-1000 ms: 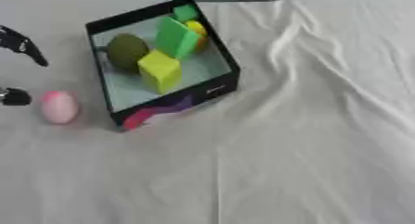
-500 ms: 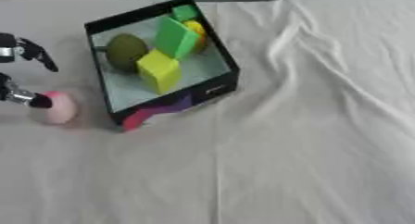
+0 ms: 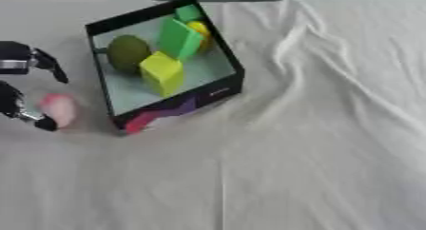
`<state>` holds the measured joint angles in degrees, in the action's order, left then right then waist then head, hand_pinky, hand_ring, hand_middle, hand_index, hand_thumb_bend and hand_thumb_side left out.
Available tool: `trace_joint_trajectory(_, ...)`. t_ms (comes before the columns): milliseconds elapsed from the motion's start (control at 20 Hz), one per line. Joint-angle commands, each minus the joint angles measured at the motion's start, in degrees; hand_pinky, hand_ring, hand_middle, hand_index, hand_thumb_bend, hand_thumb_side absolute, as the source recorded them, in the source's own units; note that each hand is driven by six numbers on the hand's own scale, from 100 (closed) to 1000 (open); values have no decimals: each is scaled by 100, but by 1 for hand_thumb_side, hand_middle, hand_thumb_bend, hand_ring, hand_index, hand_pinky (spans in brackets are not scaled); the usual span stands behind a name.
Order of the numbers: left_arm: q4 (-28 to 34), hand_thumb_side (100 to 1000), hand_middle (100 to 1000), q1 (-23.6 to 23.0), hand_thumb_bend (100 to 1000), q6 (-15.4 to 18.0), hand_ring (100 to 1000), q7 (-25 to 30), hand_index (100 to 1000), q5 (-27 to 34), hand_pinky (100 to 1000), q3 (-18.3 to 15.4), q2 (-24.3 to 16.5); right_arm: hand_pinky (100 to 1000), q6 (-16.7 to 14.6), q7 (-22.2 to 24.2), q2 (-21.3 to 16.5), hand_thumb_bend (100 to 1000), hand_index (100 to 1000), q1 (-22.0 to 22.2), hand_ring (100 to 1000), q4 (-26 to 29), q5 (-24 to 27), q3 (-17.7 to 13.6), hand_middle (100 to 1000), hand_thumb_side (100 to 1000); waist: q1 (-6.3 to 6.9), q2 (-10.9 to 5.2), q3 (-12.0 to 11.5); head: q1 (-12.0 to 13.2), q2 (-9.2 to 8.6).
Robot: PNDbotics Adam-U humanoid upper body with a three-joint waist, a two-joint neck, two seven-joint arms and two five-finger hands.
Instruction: Pick up objects on the table and place them in the box.
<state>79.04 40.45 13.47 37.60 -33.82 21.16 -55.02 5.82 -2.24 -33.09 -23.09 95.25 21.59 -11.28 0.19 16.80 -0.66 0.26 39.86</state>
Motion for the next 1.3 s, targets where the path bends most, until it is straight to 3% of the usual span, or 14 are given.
trace_joint_trajectory(50,-4,550,740,46,900,-226,876,-280,823,-514,903,39,-108,864,20,-5,-113,100,856,-27,739,36,-33,-47,765,628,8,-160,17,32,-64)
trace_joint_trajectory(150,-83,524,741,40,886,-311,876,-464,829,-762,898,94,-19,864,23,0,-101,100,856,-20,739,31,-42,-47,765,629,6,-155,21,41,-65)
trace_joint_trajectory(450,-411,446,684,66,674,-513,835,-716,799,-748,854,160,243,864,38,16,-78,100,856,-14,739,16,-60,-46,766,637,-2,-145,20,56,-71)
trace_joint_trajectory(550,-419,312,648,75,584,-557,808,-702,764,-628,828,188,271,865,40,18,-83,100,856,-10,740,14,-69,-48,766,634,-5,-142,15,63,-60)
trace_joint_trajectory(700,-304,189,632,47,466,-638,789,-654,725,-411,808,211,239,865,47,24,-89,100,856,-6,740,10,-85,-45,766,636,-5,-136,3,69,-48)
trace_joint_trajectory(850,199,158,632,-19,380,-647,769,-437,723,-169,775,226,40,865,51,29,-101,100,856,-12,740,14,-98,-38,766,633,2,-133,-7,62,-35)
trace_joint_trajectory(1100,1458,112,615,74,388,-725,734,-183,706,326,733,-74,-434,865,36,45,-140,100,857,-25,740,27,-92,-31,767,625,14,-152,-15,66,-41)
trace_joint_trajectory(1200,1783,100,583,306,387,-863,695,-179,675,650,716,-251,-441,865,32,43,-161,100,857,-37,740,28,-75,-36,766,621,25,-173,-16,84,-52)
trace_joint_trajectory(1300,1812,100,554,736,357,-1051,660,-137,659,960,697,-295,-200,865,33,45,-174,100,857,-68,740,27,-43,-35,766,617,37,-200,-17,103,-61)
